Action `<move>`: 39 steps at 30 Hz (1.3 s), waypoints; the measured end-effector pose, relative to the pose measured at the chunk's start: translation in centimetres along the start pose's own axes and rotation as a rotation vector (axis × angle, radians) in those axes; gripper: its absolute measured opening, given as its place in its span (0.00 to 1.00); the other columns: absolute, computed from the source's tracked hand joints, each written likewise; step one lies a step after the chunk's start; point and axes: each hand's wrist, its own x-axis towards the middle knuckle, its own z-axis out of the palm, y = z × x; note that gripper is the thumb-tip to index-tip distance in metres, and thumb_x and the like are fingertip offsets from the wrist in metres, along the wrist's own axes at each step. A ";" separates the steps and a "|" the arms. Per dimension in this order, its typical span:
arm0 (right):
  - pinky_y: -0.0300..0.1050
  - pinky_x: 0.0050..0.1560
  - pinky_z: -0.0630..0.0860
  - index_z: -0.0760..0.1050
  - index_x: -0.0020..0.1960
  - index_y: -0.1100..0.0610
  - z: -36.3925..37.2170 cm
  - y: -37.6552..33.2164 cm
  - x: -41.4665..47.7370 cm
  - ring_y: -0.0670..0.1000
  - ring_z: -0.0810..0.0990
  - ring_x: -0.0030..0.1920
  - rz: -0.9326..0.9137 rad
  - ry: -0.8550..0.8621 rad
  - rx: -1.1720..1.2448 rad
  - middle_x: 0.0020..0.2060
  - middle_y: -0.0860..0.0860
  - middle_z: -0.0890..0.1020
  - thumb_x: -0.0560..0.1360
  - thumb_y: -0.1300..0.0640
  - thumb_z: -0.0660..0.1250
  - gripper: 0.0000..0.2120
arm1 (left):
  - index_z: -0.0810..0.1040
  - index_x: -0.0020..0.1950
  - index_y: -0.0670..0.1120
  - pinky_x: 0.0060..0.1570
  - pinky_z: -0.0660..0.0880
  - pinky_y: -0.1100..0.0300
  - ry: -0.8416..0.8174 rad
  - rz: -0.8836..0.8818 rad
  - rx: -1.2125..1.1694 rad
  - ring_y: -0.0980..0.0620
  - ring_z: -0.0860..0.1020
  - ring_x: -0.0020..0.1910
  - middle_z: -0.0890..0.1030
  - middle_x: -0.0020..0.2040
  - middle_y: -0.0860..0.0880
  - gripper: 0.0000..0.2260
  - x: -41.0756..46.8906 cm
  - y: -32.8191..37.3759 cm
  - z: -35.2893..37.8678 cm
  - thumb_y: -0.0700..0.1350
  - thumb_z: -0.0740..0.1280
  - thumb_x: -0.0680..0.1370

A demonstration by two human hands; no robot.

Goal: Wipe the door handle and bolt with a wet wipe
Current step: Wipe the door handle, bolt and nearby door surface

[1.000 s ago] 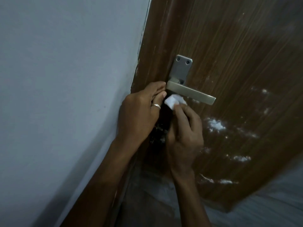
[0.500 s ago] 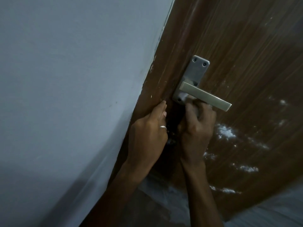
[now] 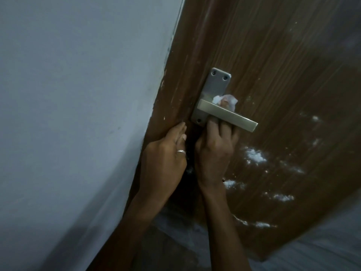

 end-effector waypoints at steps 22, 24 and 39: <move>0.39 0.63 0.72 0.81 0.63 0.62 -7.2 1.4 -8.1 0.54 0.78 0.61 0.047 -0.279 0.139 0.60 0.56 0.82 0.74 0.72 0.70 0.19 | 0.82 0.63 0.48 0.52 0.73 0.77 -0.095 -0.240 -0.038 0.59 0.82 0.52 0.85 0.55 0.52 0.13 -6.7 -2.9 -0.3 0.43 0.70 0.79; 0.38 0.61 0.73 0.81 0.63 0.62 -7.5 1.5 -7.8 0.54 0.78 0.60 0.071 -0.244 0.143 0.60 0.56 0.82 0.76 0.70 0.69 0.16 | 0.82 0.63 0.48 0.51 0.71 0.78 -0.117 -0.301 -0.031 0.58 0.82 0.52 0.85 0.55 0.52 0.13 -7.8 -3.2 0.3 0.43 0.70 0.79; 0.51 0.55 0.75 0.77 0.66 0.63 -4.6 1.1 -6.9 0.58 0.72 0.59 -0.114 -0.478 -0.126 0.62 0.58 0.80 0.73 0.68 0.70 0.22 | 0.73 0.70 0.53 0.51 0.71 0.74 -0.203 -0.804 -0.472 0.63 0.77 0.59 0.79 0.60 0.58 0.16 -10.2 -4.9 3.3 0.43 0.63 0.82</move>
